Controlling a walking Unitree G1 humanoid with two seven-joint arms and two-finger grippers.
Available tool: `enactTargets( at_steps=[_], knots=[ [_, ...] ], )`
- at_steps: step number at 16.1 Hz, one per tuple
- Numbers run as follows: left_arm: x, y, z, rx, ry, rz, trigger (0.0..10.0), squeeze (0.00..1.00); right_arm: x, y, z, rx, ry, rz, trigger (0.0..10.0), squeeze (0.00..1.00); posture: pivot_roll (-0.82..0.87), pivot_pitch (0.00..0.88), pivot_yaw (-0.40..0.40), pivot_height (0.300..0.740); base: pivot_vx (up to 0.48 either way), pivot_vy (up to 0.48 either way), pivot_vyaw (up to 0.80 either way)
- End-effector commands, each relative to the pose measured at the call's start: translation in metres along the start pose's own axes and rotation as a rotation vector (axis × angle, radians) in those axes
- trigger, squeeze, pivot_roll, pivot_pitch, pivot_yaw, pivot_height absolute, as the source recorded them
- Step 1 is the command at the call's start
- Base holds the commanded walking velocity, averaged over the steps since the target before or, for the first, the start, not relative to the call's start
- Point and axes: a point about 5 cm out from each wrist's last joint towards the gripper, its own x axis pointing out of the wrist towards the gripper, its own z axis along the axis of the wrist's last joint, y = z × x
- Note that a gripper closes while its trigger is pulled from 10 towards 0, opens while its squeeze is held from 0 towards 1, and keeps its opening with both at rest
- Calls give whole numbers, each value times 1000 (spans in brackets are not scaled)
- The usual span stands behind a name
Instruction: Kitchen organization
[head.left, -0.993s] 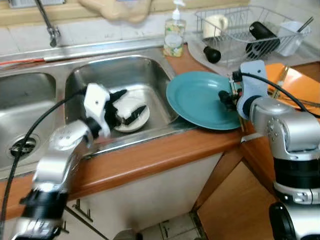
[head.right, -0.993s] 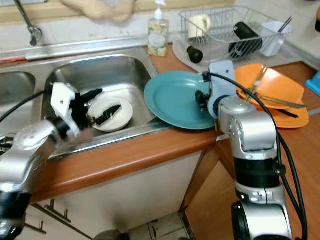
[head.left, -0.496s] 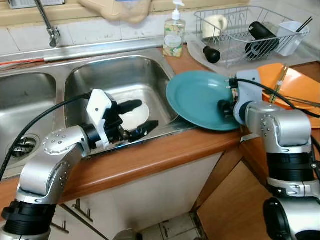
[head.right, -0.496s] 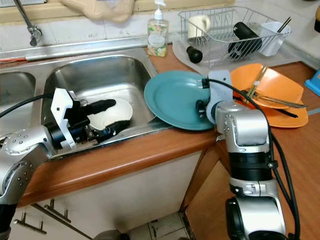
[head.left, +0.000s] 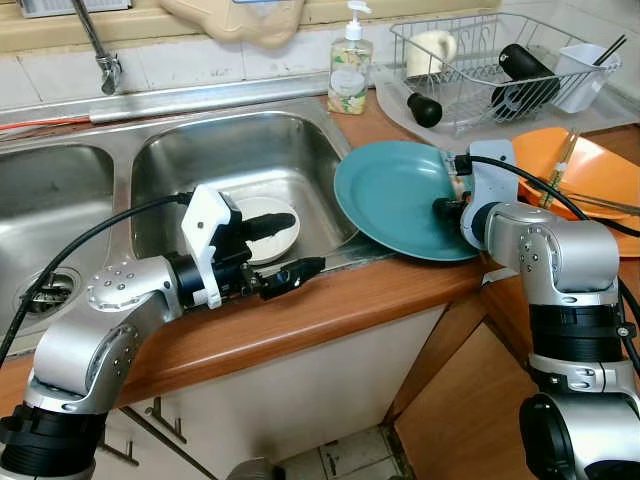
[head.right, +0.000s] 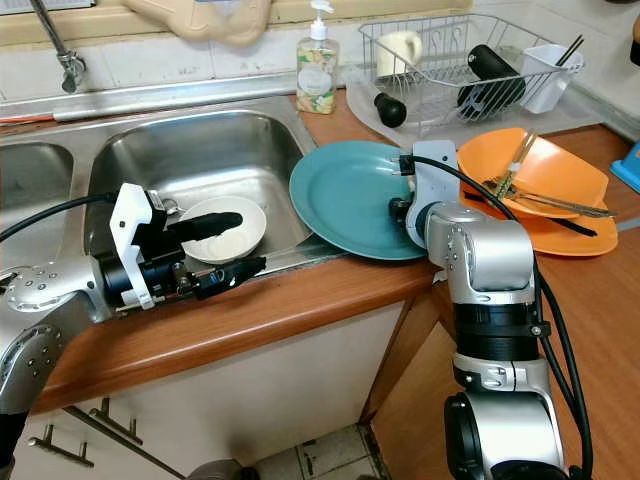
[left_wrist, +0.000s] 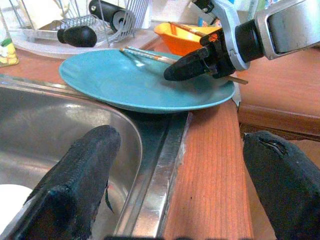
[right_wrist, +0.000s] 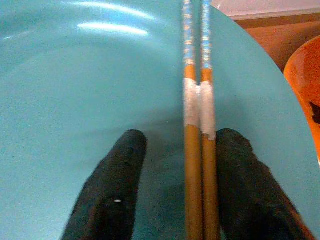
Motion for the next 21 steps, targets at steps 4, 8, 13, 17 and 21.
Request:
enactTargets(
  at_steps=[4,8,13,17,21],
  knots=[
    [3,-4,3,8,3,-13,10000,0,5,2,-2,8,18,17,275,0,-14,0,27,740,0,0,0],
    [4,-1,2,12,9,9,10000,0,5,2,-2,21,17,17,0,0,-17,0,30,740,0,0,0],
    [5,4,8,13,-20,39,10000,0,0,4,11,31,-57,62,0,0,-18,0,31,740,0,0,0],
    [11,10,26,-39,-145,53,10000,0,-15,5,34,60,-194,173,0,0,-19,0,33,740,0,0,0],
    [26,18,35,-173,-215,47,10000,0,-31,21,48,99,-356,427,0,0,-20,0,32,740,0,0,0]
  ],
)
